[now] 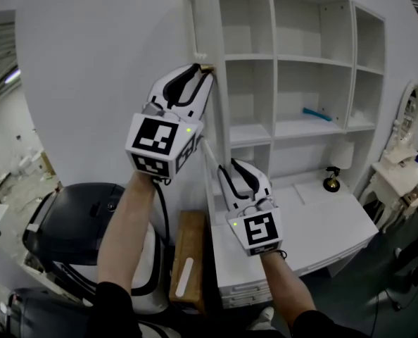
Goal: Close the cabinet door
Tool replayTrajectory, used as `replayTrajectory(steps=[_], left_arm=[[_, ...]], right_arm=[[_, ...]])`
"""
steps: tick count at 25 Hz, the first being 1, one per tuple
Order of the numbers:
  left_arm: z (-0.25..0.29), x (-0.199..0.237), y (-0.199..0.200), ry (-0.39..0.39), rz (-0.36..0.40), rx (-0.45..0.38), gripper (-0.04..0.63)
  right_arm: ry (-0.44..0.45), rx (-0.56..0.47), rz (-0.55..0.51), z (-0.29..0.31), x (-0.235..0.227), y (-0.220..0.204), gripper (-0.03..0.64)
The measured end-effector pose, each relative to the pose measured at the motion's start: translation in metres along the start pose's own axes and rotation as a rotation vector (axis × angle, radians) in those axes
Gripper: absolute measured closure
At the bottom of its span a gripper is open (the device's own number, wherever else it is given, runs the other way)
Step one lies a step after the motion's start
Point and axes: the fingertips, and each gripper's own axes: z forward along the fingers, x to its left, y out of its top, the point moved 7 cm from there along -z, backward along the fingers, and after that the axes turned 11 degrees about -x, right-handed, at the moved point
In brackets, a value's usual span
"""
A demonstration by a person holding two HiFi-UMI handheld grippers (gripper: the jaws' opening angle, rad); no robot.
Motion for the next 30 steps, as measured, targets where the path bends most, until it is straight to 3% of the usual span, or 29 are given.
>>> replayTrajectory(steps=[22, 26, 30], left_arm=[[0.087, -0.057, -0.022, -0.106, -0.024, -0.057, 0.503], [0.102, -0.067, -0.03, -0.124, -0.032, -0.053, 0.505], [0.12, -0.074, -0.045, -0.113, 0.02, -0.035, 0.506]], right_arm=[[-0.115, -0.003, 0.126, -0.028, -0.102, -0.033, 0.522], [-0.103, -0.018, 0.159, -0.03, -0.12, -0.045, 0.522], [-0.111, -0.017, 0.183, -0.028, -0.142, -0.056, 0.522]])
